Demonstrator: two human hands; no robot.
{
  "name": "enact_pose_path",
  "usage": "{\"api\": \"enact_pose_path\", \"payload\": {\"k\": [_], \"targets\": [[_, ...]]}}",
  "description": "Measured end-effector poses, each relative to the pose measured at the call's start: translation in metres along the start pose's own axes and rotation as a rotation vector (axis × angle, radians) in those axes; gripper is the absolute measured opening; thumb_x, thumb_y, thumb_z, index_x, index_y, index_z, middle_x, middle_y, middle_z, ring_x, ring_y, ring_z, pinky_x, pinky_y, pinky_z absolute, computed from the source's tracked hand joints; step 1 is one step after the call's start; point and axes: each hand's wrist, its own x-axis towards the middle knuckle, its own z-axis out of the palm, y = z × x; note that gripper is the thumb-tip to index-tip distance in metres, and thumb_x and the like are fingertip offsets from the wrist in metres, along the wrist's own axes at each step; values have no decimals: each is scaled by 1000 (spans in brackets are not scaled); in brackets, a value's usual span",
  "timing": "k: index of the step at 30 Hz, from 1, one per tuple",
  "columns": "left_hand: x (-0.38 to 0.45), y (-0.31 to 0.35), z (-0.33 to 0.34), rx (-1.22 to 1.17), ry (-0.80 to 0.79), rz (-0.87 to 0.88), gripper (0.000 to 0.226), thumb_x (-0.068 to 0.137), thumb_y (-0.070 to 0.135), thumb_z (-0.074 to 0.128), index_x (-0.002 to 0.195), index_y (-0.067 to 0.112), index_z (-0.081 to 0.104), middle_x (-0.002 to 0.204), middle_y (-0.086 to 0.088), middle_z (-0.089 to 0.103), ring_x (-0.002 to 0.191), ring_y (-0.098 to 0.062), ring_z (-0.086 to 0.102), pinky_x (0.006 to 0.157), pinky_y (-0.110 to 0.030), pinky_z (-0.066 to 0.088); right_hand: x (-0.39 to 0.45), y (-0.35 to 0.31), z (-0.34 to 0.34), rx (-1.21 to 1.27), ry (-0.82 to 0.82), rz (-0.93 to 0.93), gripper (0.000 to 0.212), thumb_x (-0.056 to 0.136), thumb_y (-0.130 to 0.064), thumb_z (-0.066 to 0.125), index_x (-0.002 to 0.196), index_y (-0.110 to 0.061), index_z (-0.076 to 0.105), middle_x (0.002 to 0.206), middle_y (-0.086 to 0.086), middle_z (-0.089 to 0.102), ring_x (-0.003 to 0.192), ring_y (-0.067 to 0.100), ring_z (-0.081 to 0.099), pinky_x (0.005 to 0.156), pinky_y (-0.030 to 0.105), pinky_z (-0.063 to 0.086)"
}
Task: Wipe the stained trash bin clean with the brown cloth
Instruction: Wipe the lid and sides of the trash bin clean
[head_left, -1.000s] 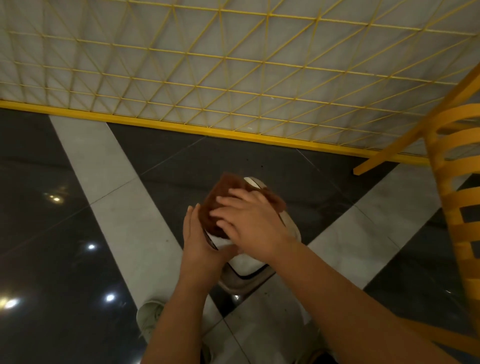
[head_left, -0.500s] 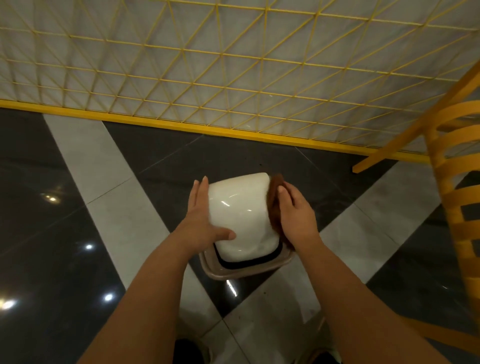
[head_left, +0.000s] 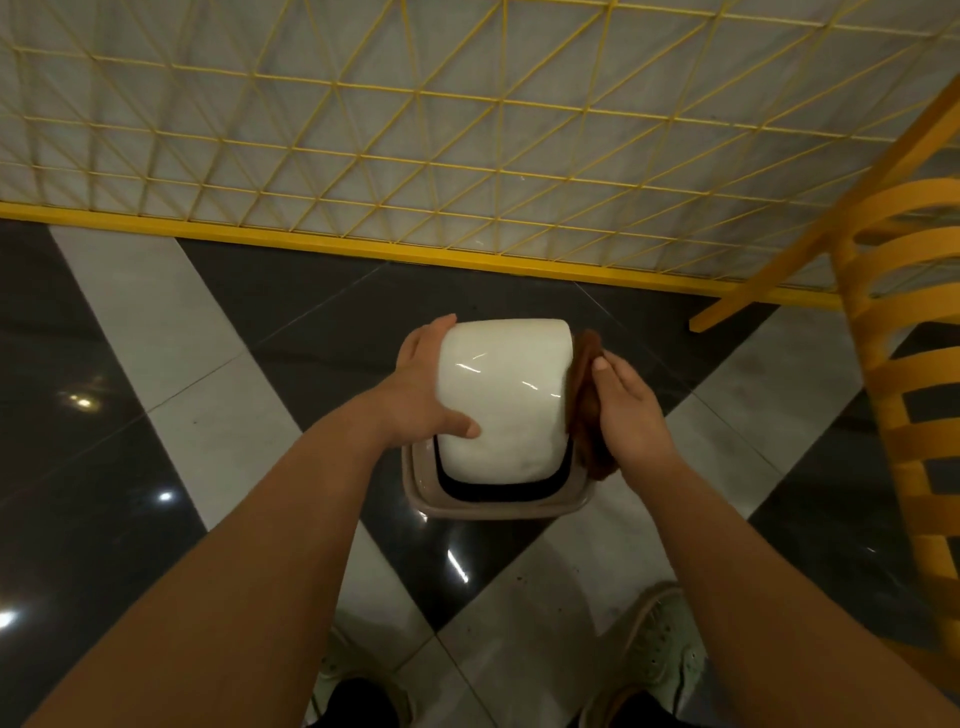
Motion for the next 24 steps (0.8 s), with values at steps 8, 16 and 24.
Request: {"api": "enact_pose_path", "payload": {"k": [8,16,24], "targets": [[12,1,-3,66,-22,-20,124,59,19,87,146,41,1,149,10,5,120,-15,28,96,-35,34,-16,19,-1,-124,35,92,30,100,-49,26,117,-39,49,96,-11,53,90,11,53,81,32,41],[8,5,-5,75,-38,-42,126,61,18,86,146,41,-4,152,7,2,132,-23,25,103,-40,32,-83,60,5,-343,82,-4,24,100,-38,39,123,-36,46,100,-14,57,85,2,53,74,19,39],[-19,-1,-5,-113,51,-138,152,51,28,92,137,45,-32,157,8,-20,146,-20,-5,115,-50,14,-100,67,-7,-241,162,181,26,100,-30,42,120,-25,58,102,-6,60,87,8,54,84,28,42]]}}
